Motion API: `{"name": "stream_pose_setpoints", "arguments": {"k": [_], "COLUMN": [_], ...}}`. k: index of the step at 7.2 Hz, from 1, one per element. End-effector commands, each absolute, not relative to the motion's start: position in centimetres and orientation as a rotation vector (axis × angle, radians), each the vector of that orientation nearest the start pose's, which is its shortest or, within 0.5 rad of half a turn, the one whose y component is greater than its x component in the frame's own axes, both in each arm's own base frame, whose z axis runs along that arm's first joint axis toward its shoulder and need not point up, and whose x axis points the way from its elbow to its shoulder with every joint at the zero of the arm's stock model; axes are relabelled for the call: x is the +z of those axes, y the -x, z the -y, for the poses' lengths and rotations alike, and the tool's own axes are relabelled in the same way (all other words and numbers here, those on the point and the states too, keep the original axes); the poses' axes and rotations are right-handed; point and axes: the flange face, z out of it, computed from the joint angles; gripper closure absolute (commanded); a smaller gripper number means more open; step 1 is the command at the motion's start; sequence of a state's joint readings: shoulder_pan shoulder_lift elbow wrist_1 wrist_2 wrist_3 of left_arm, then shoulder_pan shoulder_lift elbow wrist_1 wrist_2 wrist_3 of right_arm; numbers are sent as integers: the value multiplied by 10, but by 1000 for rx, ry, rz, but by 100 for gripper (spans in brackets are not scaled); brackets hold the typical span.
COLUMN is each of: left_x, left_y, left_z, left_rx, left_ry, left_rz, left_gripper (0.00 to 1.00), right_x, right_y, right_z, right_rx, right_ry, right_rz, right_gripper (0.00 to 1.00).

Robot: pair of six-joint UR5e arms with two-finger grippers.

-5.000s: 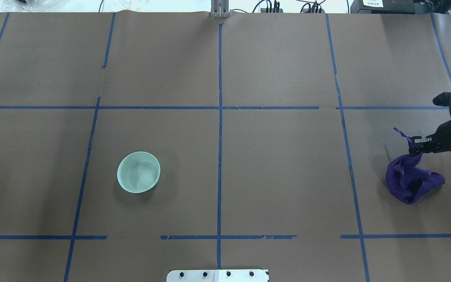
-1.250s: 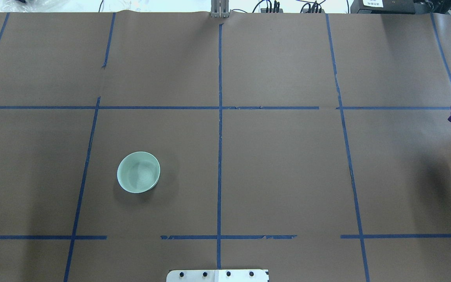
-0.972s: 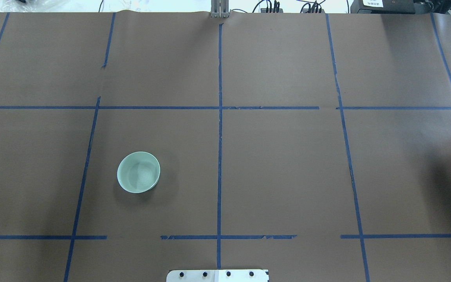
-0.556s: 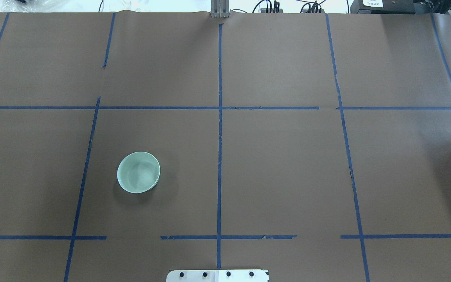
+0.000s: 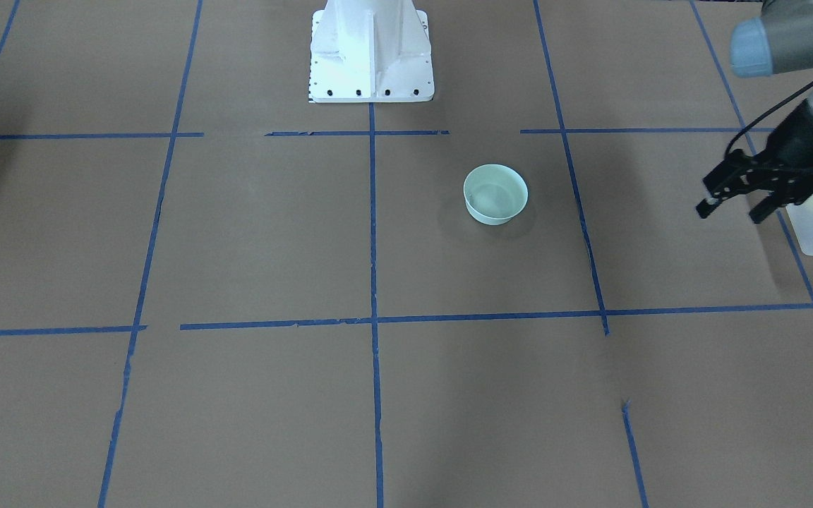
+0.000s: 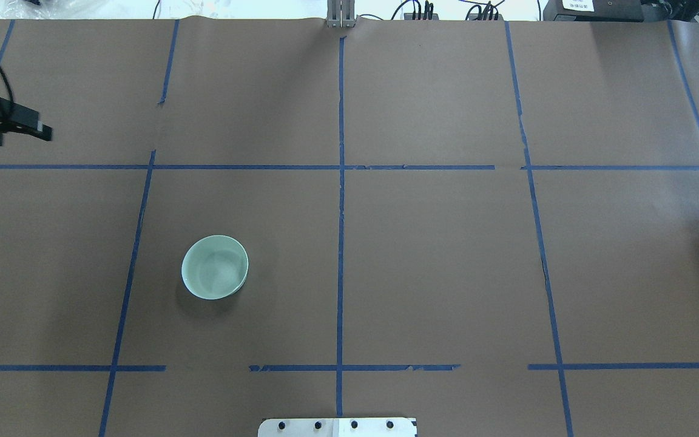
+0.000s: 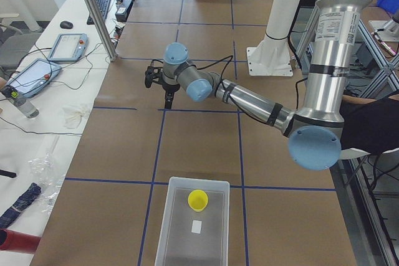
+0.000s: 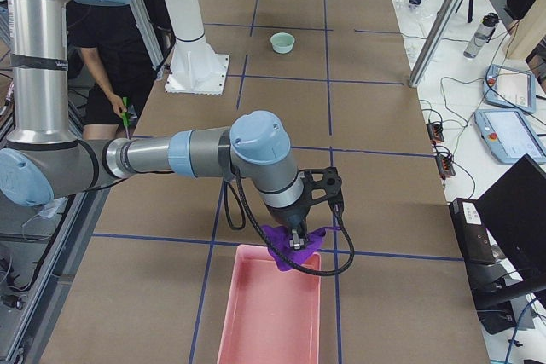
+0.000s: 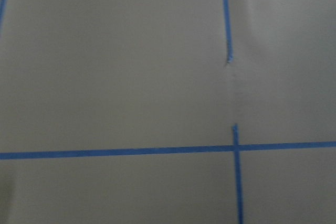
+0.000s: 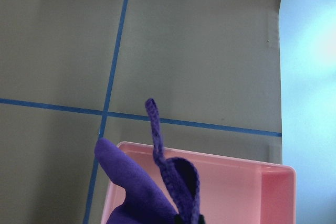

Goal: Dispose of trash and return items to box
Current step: 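Release the yellow cup and move the left gripper toward the green bowl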

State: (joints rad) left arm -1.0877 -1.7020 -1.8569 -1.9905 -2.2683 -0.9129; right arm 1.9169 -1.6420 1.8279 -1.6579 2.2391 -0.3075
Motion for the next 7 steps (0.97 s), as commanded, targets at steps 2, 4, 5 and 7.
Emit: {"name": "stream_pose_setpoints", "arguments": {"k": [2,4,5,7], "left_x": [368,368,368,365], "left_y": [-314,-315,-316,-350], "left_z": [486,485,485,466], "left_rx": [-124,-122,-124,-116], "left_ry": [-122,-127,-122,-89], "left_rz": [-1097,-1105,-1105,-1104], "left_gripper": [0,0,0,0], "right_x": [628,653,662,674], "right_y": [-238,-239,-238,-239], "right_z": [407,406,405,403], "right_rx": [-65,-82,-78,-73], "right_ry": [-228,-189,-174,-144], "right_rz": [492,495,501,486], "right_gripper": [100,100,100,100]}}
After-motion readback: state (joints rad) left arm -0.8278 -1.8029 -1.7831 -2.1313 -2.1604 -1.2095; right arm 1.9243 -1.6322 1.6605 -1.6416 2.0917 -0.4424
